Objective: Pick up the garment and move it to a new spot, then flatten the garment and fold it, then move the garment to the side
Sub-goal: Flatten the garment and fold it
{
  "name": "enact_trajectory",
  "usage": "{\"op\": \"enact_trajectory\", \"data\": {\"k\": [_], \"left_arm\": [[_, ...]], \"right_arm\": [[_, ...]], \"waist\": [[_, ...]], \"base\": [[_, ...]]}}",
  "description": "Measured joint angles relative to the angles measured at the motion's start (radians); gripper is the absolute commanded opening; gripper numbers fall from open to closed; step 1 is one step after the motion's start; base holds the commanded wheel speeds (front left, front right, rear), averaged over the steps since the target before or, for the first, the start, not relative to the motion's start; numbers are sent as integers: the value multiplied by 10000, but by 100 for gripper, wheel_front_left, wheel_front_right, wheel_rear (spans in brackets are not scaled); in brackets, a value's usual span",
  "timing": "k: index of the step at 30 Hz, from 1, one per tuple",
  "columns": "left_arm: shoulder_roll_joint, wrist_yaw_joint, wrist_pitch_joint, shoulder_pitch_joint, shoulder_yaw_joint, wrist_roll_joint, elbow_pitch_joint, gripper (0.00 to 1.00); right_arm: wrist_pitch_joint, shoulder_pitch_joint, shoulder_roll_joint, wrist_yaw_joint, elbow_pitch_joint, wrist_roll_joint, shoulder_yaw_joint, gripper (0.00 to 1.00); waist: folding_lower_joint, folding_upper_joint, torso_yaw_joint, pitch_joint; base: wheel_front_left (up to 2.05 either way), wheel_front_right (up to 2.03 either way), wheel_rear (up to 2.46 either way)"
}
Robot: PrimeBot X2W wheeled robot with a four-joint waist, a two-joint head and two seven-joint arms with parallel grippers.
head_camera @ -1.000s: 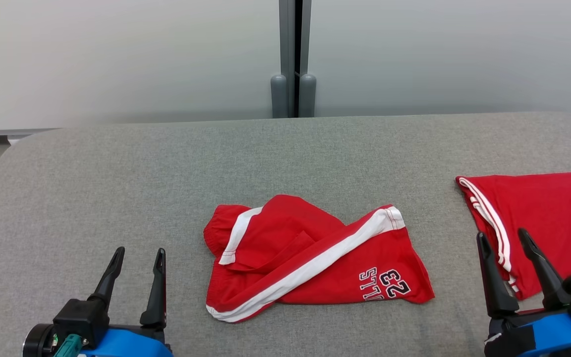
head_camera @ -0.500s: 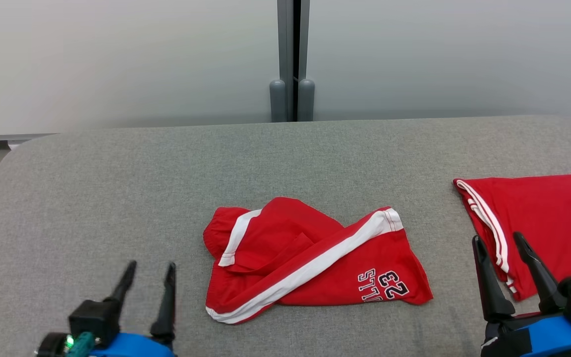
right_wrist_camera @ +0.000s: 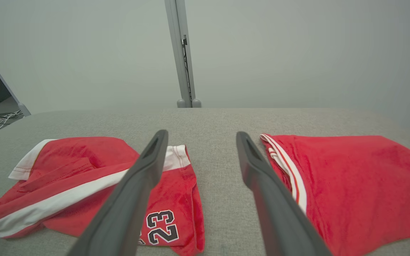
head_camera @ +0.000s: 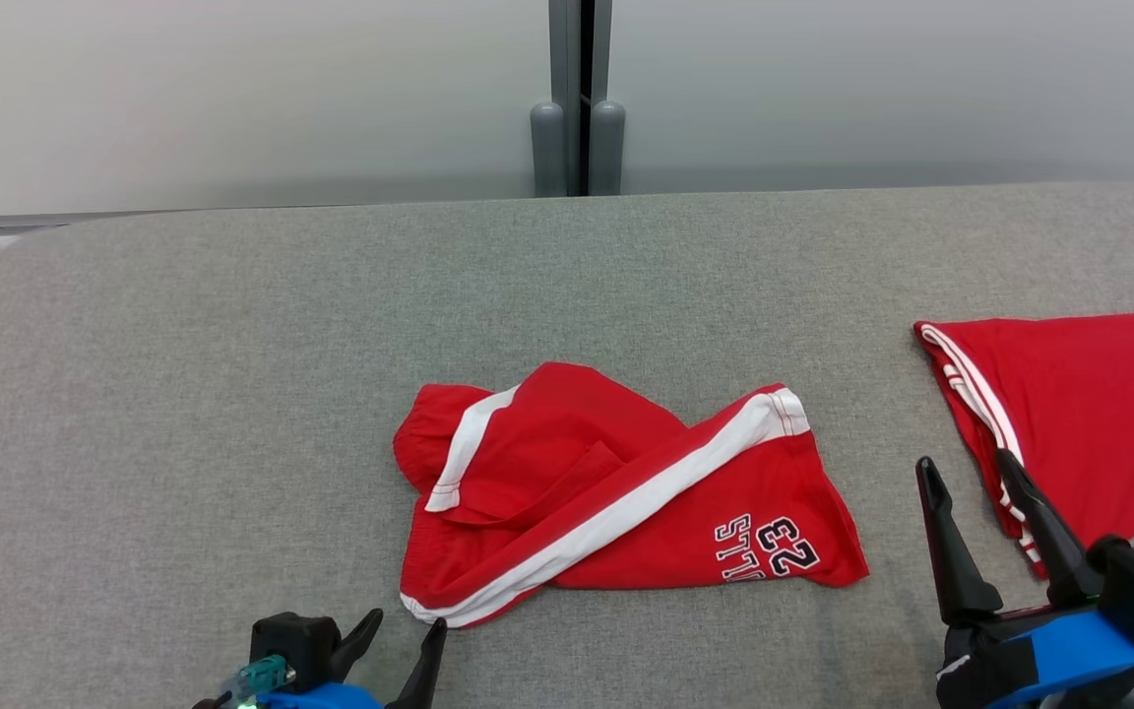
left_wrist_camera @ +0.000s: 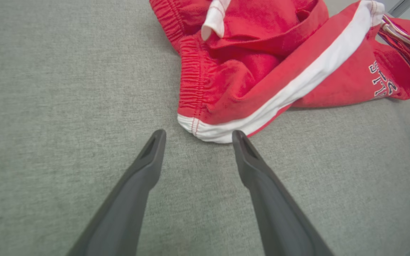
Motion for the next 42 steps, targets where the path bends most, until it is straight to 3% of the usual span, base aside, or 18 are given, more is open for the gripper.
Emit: {"op": "enact_trajectory", "data": {"k": [6, 7, 8, 9, 21, 29, 35, 36, 38, 39, 42], "left_arm": [[-146, -360, -82, -508, -79, -36, 612, 100], [-169, -458, -79, -589, -92, -75, 700, 59], [-184, -577, -36, -669, -109, -167, 815, 6], [-198, -688, -13, -736, -127, -244, 920, 0], [-174, -800, -201, -1017, -222, -165, 1298, 0], [-259, -740, -207, -1536, -364, 29, 1030, 0], [-437, -784, -437, -1856, -416, 90, 1095, 0], [-439, -784, -474, -1880, -414, 92, 1120, 0], [-454, -790, -522, -1902, -414, 92, 1143, 0], [-497, -807, -591, -1957, -410, 92, 1168, 0], [-514, -784, -786, -2005, -366, 92, 1164, 0]], "right_arm": [[-65, -166, -19, 0, 188, 6, 23, 100], [-88, -181, -19, 0, 222, 8, 25, 100], [-96, -218, -21, 0, 272, 19, 21, 100], [-111, -277, -33, 0, 336, 35, 17, 100], [-253, -1331, -671, 0, 2307, 462, 792, 100], [-184, -3508, -1214, 0, 4771, 1108, 2061, 100], [-88, -4464, -1413, 0, 5910, 1534, 2514, 100], [-92, -4554, -1434, 0, 6000, 1597, 2583, 65], [-17, -4652, -1482, 0, 6119, 1684, 2686, 25], [56, -4770, -1557, 0, 6297, 1822, 2842, 0], [86, -4878, -1733, 0, 6416, 1871, 2987, 0]], "waist": [[0, 0, -85, 270], [0, 0, -99, 320], [1, -1, -107, 370], [1, 0, -105, 402], [-1, 0, -77, 451], [0, 1, 376, 910], [0, 0, 719, 1257], [0, 1, 751, 1299], [0, 1, 774, 1333], [1, 1, 791, 1373], [1, 1, 769, 1340]], "base": [[0, 0, 0], [0, 0, 0], [0, 0, 0], [0, 0, 0], [0, 0, 0], [0, 0, 0], [0, 0, 0], [0, 0, 0], [0, 0, 0], [0, 0, 0], [0, 0, 0]]}}
